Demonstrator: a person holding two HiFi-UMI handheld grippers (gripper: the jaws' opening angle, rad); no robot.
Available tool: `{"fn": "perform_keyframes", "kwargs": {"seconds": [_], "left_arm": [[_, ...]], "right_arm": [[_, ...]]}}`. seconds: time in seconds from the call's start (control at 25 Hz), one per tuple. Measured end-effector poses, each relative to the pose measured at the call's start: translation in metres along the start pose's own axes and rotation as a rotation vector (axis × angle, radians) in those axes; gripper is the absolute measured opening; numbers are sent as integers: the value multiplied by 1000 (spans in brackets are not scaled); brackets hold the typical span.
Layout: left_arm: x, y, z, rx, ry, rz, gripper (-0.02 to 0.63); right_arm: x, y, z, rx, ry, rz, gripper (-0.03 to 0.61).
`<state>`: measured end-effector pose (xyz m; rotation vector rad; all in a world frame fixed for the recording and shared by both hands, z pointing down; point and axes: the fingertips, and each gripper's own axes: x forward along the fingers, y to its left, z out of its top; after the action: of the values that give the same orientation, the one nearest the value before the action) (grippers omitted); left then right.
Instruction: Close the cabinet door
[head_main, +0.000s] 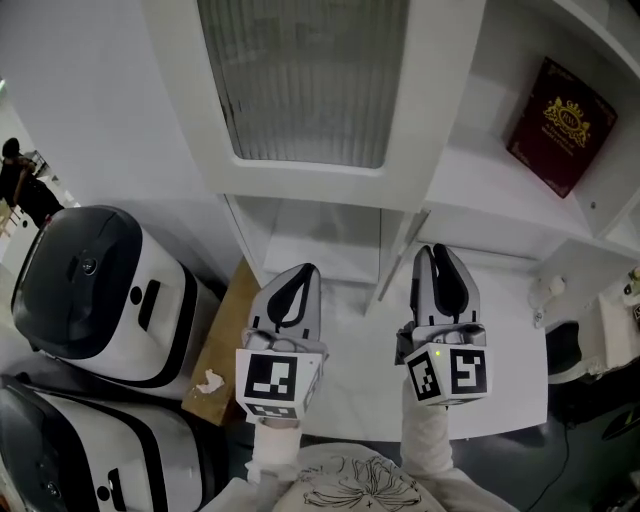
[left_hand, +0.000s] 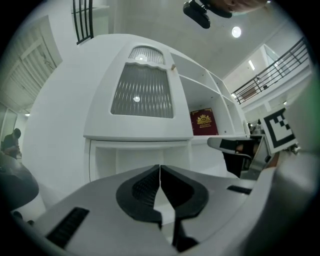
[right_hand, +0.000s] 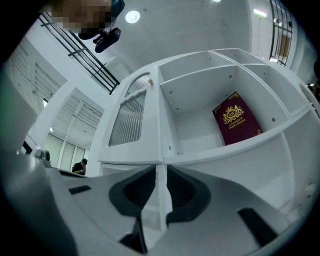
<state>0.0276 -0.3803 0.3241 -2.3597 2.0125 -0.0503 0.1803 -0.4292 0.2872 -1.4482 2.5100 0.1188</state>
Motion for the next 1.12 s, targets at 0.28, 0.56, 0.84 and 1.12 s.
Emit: {"fn": "perform_keyframes", "kwargs": {"seconds": [0.28, 0.56, 0.84, 1.12], "left_arm": [[-13, -5, 6, 2, -7, -36, 5], [-25, -5, 12, 1, -14, -72, 5], [-35, -5, 13, 0, -9, -107, 5], [-43, 1, 10, -3, -12, -131, 5]], "right_arm": [[-20, 13, -7, -31, 49, -18, 60], [-36, 22, 1, -33, 54, -68, 44], [-47, 32, 4, -45, 61, -96, 44], [-53, 44, 2, -62, 73, -117, 44]]}}
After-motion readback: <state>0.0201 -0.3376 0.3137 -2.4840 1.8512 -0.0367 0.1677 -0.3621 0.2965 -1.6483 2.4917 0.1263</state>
